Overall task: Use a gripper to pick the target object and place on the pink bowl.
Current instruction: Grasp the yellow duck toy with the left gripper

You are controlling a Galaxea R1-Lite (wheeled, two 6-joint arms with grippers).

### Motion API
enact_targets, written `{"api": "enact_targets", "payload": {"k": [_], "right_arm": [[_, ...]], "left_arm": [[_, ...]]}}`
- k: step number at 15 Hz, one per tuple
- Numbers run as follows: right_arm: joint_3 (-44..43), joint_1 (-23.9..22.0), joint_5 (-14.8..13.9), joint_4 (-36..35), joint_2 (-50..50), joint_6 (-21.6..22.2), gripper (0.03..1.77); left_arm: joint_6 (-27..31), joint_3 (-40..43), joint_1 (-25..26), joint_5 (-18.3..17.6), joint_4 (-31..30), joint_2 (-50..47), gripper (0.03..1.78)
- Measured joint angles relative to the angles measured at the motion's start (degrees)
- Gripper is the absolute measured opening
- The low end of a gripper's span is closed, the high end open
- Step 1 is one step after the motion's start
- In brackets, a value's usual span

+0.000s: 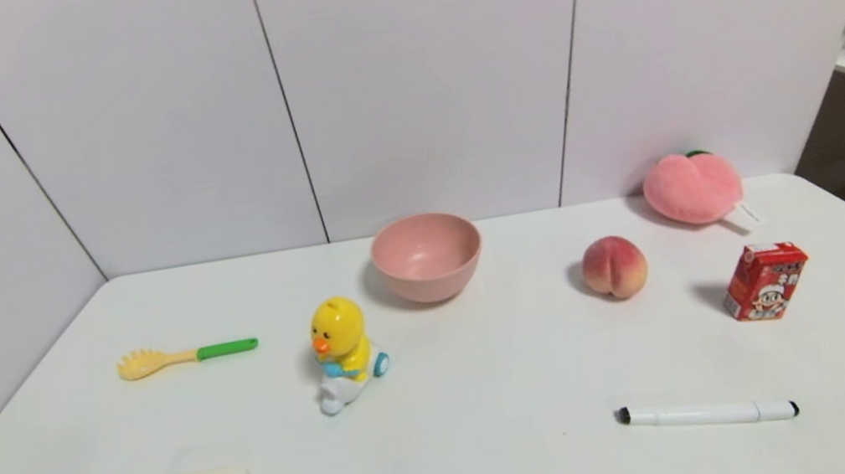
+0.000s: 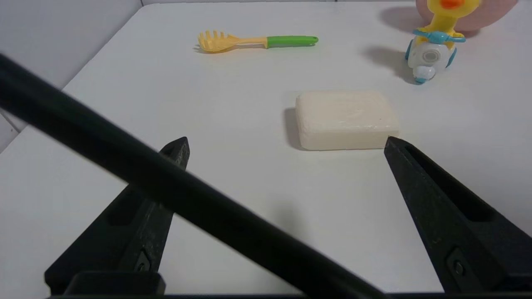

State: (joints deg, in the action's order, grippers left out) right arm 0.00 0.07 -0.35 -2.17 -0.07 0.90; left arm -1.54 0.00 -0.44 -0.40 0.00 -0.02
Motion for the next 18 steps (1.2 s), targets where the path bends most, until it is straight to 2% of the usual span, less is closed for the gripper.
{"api": "enact_targets", "payload": {"k": [2,7,11,18], "right_arm": [[0.0,0.0,0.0,0.0,0.0,-0.02,1.71],[0.0,0.0,0.02,0.0,0.0,-0.05,1.71],[0.0,0.0,0.0,0.0,0.0,-0.05,1.71],[0.0,0.0,0.0,0.02,0.0,-0.05,1.71]], "left_arm": [[-1.24,0.0,0.02,0.54,0.0,0.0,1.69],[1.44,-2.97,0.0,-0.48,-0.21,3.66,1.69],[5.78,-12.37,-2.94,-2.32,1.18,16.45,1.69],[11.7,-25.58,-15.29,-2.88,0.29,42.8,1.69]]}}
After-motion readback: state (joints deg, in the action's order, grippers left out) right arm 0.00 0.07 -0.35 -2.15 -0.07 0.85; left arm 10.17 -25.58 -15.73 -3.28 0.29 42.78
